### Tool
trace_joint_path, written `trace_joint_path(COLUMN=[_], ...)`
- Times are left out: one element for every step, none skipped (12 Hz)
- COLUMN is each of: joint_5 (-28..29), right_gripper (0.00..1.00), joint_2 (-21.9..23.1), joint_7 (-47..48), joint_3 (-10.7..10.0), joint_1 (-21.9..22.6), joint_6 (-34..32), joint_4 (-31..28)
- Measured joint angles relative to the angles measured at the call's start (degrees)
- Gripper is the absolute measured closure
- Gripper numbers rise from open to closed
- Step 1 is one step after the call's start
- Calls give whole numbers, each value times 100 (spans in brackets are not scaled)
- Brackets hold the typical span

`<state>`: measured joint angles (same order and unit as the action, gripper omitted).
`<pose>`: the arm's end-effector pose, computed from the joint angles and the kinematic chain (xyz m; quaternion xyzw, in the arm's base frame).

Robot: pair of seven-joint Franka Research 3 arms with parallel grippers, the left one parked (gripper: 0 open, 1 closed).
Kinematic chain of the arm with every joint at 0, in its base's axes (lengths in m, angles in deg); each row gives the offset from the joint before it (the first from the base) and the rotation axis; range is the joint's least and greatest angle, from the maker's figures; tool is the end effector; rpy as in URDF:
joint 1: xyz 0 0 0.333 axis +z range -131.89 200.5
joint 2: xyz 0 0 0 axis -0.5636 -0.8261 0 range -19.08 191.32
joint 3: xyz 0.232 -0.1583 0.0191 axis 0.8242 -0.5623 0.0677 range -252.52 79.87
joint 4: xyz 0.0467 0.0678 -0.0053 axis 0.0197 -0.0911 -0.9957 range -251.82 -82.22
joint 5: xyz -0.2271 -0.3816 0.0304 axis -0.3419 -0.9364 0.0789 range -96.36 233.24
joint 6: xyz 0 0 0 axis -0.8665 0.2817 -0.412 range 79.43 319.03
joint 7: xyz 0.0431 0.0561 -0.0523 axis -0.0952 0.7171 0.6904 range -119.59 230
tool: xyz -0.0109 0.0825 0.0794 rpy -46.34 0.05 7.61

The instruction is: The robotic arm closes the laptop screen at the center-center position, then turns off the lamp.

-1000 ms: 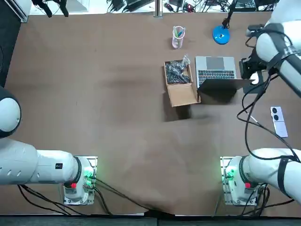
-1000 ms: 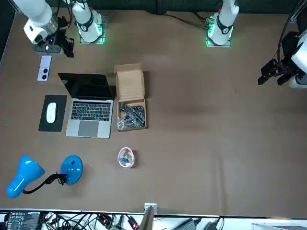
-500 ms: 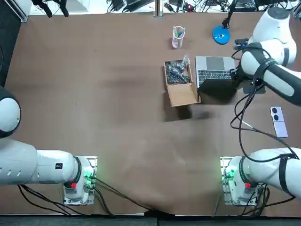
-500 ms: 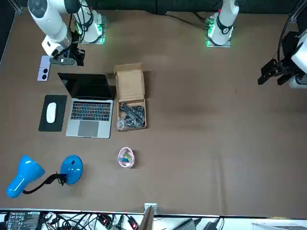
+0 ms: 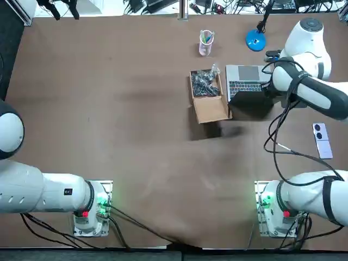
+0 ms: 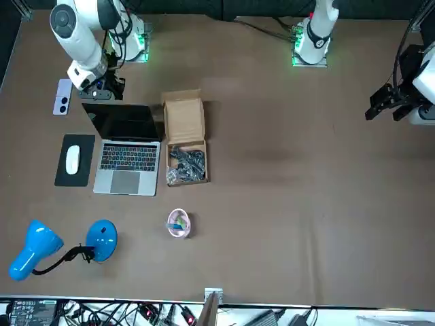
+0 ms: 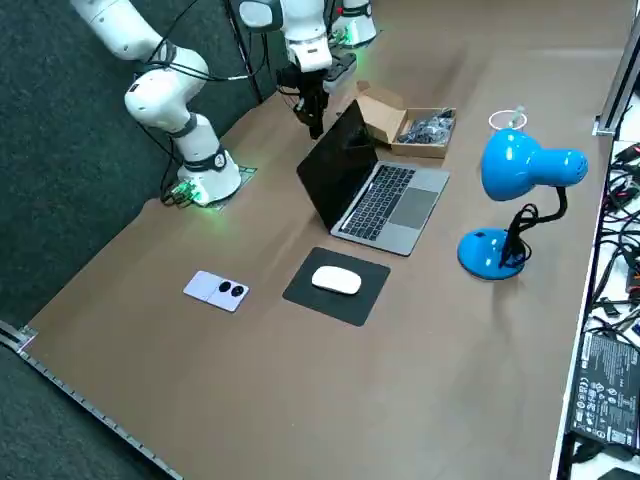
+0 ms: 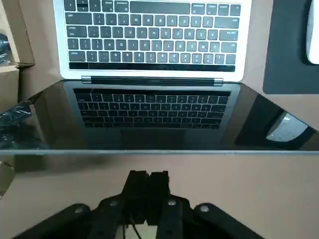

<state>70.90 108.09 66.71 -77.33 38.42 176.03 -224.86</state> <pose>0.4346 0.0962 0.3001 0.9986 -0.0053 -0.0468 0.0219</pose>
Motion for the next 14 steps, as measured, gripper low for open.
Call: trace_joint_path(joint_5=[0,0,0,0,0,0,0,0,0,0,0,0,0,0], right_gripper=[98,98,98,98,98,98,98,98,98,98,98,98,98,98], joint_2=[-51,-84,-107,-126,-145,-174,-219,-280,-362,-460,-572,-694,-837,-999], joint_7=[2,3,4,6,10,16,30,41,50,55,63,76,81,81], joint_3=[0,-1,-1,-1,-3,-5,-6,-9,-16,-27,-40,-51,-55,-59], joint_1=[0,0,0,0,-1,-3,-7,-14,-21,-27,-37,-64,-116,-175], joint_6=[56,104,157,228,325,412,480,535,566,594,627,687,766,853], joint_4=[0,0,1,1,4,23,64,131,222,333,450,564,682,805])
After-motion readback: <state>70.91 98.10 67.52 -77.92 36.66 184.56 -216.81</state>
